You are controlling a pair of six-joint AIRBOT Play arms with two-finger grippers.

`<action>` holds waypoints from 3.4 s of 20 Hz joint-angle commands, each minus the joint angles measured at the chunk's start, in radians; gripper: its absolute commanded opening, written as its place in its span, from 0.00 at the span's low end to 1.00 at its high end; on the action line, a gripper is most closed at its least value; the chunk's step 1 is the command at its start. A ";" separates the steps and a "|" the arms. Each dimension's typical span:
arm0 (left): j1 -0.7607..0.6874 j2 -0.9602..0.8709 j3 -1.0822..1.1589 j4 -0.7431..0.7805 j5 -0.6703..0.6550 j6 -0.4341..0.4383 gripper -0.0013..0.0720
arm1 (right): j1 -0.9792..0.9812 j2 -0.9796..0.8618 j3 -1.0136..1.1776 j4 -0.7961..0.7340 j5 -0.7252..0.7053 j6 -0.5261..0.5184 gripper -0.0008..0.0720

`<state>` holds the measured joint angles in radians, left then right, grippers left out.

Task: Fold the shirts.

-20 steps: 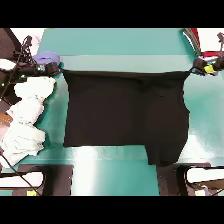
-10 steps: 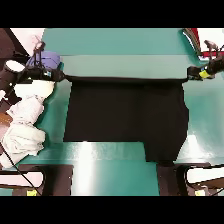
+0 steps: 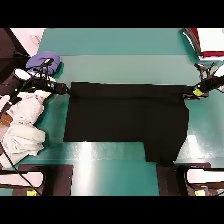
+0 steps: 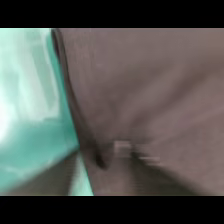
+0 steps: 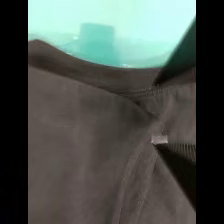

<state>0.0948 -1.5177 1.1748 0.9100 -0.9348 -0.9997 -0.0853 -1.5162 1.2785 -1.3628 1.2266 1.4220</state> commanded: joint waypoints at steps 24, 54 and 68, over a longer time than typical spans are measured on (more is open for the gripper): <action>0.037 0.488 -0.690 0.123 -0.288 -0.176 0.71 | -0.092 0.398 -0.273 0.194 0.119 -0.017 0.58; -0.026 0.489 -0.578 0.122 -0.201 -0.223 0.05 | -0.124 0.653 -0.823 0.053 0.140 0.103 0.03; -0.026 0.676 -0.278 0.102 -0.239 -0.294 0.05 | -0.123 0.747 -0.367 0.061 0.293 0.063 0.02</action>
<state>0.0696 -0.8463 0.8673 1.0183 -1.3113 -1.2854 -0.2092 -0.6926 0.8124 -1.3079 1.5814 1.5242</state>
